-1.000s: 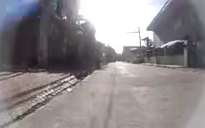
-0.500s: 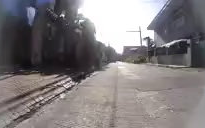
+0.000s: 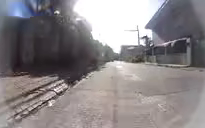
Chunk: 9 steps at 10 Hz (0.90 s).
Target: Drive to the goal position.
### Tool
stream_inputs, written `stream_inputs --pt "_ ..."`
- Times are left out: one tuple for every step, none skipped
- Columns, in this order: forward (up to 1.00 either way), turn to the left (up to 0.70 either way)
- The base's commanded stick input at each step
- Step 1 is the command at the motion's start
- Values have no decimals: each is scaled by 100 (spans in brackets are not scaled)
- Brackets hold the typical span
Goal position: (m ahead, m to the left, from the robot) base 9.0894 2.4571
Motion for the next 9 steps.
stream_inputs --pt "70 -35" --pt "70 -28" --pt "70 -16" --pt "70 -3" --pt "70 -3" --pt "70 -3" --pt "70 -3" --pt "70 -3" --pt "70 -3"
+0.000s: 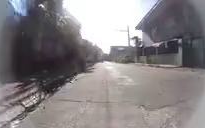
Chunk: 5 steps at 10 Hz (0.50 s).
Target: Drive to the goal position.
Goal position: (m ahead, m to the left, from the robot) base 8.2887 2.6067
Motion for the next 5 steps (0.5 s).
stream_inputs --pt "70 -3" --pt "70 -3" --pt "23 -4" --pt "0 -5" --pt "0 -5"
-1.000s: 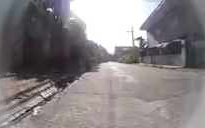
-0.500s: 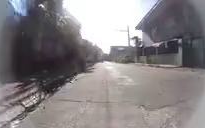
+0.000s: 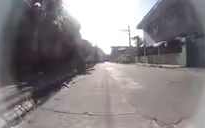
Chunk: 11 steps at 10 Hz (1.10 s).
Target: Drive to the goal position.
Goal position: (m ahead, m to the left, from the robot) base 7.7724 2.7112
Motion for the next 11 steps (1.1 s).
stream_inputs --pt "0 -5" --pt "0 -5" --pt "0 -5" --pt "0 -5" --pt "0 -5" --pt "0 -5" --pt "0 -5" --pt "0 -5" --pt "0 -5" --pt "0 -5" --pt "0 -5"
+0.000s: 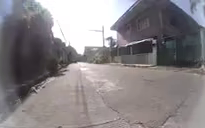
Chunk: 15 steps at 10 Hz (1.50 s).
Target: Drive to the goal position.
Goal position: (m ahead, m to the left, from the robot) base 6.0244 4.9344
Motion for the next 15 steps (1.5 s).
stream_inputs --pt "0 -5" --pt "0 -5" --pt "0 -5" --pt "0 -5" --pt "0 -5" --pt "0 -5" --pt "0 -5" --pt "0 -5" --pt "17 -5" --pt "48 -4" --pt "58 -3" --pt "68 -3" --pt "70 -3" --pt "70 -3" --pt "70 -2"
